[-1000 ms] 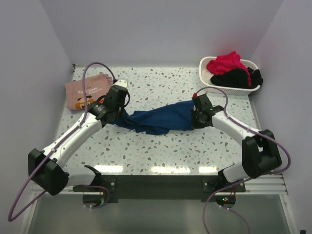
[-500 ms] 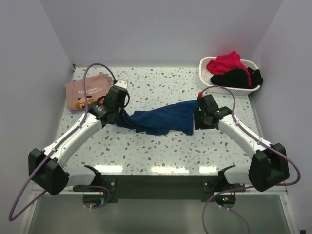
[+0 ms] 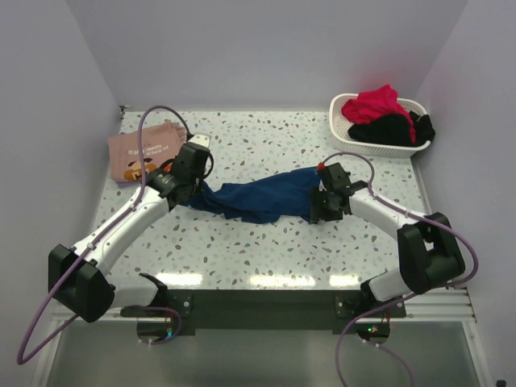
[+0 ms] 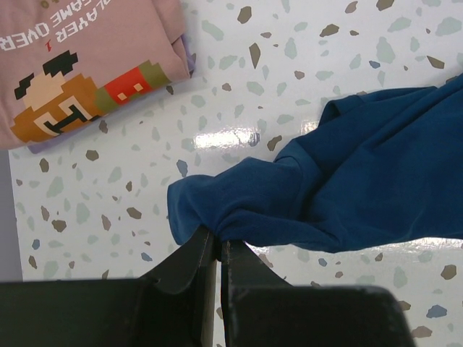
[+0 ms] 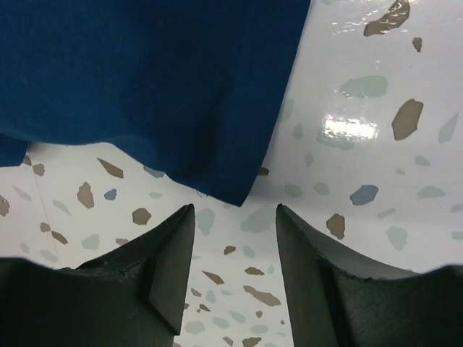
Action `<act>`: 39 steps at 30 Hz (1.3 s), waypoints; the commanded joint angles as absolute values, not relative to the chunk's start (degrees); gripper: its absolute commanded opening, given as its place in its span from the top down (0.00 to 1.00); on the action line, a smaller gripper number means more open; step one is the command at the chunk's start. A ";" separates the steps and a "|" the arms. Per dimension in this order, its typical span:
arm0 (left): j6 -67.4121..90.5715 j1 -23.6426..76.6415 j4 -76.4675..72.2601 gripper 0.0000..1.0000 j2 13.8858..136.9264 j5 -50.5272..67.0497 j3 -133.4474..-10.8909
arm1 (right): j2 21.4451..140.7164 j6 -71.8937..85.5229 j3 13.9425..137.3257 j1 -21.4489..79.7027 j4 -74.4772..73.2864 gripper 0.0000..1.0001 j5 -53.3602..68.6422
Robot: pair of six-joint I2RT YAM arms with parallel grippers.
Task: Fold and stack the t-shirts
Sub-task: Flatten the tshirt out
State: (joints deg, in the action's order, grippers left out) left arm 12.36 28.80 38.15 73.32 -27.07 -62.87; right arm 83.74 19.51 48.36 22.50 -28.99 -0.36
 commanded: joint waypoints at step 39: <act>3.00 26.54 38.14 1.00 72.16 -39.46 -80.85 | 69.88 9.85 78.73 20.66 -48.33 1.00 -18.88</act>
